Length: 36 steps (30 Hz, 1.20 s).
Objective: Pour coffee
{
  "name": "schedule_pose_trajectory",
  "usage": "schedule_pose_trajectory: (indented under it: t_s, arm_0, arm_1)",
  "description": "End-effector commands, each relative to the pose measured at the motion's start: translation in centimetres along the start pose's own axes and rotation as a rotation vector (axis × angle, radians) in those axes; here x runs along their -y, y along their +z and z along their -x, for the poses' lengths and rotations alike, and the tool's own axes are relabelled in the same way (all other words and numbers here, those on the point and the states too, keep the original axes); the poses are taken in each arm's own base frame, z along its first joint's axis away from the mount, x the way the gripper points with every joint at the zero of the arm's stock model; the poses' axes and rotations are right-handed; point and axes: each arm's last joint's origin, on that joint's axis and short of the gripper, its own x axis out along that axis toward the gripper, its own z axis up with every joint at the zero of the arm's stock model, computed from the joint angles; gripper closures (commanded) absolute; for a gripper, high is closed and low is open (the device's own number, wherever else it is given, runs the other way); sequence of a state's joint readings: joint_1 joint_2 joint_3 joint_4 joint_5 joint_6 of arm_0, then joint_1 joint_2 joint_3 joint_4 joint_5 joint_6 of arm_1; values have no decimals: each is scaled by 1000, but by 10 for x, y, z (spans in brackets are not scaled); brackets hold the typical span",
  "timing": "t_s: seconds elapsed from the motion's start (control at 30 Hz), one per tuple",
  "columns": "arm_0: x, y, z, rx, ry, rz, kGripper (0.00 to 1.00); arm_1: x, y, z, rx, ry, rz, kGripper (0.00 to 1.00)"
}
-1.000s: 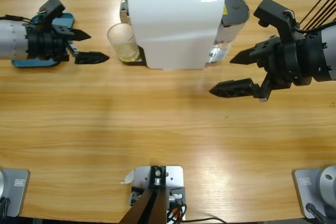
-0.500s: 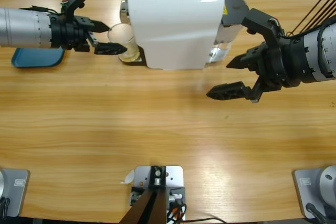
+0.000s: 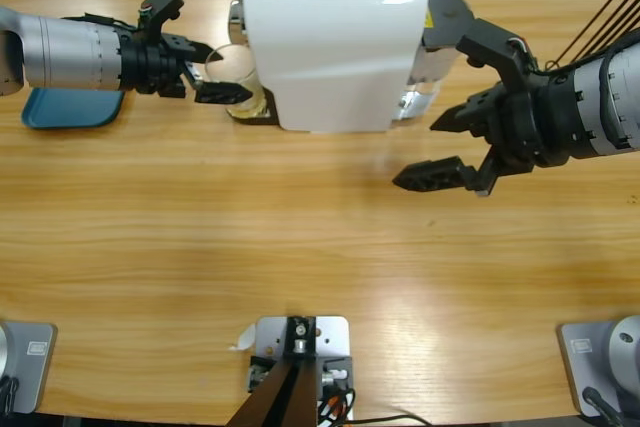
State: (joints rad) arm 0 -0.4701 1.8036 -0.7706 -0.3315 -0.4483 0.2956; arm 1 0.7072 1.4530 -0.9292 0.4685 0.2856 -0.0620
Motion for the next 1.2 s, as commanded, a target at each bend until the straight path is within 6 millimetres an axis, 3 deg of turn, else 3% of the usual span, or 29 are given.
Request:
schedule_pose_trajectory:
  t_s: [0.03, 0.17, 0.3, 0.37, 0.53, 0.87, 1.03, 1.2]
  arm_0:
    - [-2, -2, -12, -20, 8, -24, 246]
    - [-2, -3, -14, -24, 0, -19, 565]
    - [0, -8, -14, -37, -4, -15, 579]
    - [1, -10, -13, -43, -3, -13, 649]
    - [5, -11, -4, -44, 27, -18, 653]
    - [-6, -14, 54, 12, 206, 18, 653]
    - [-27, -34, 87, -5, 391, 116, 653]
    - [-62, -61, 111, -28, 617, 284, 653]
  arm_1:
    - [1, -4, -15, -58, 23, 5, 0]
    - [1, -4, -15, -59, 25, 4, 0]
    - [1, -4, -15, -58, 24, 3, 0]
    - [1, -4, -15, -59, 25, 5, 0]
    - [1, -4, -14, -56, 24, 4, 0]
    - [1, -2, -18, -57, 34, 4, 0]
    - [2, 0, -22, -60, 36, 3, 0]
    - [3, 0, -24, -68, 37, 0, 0]
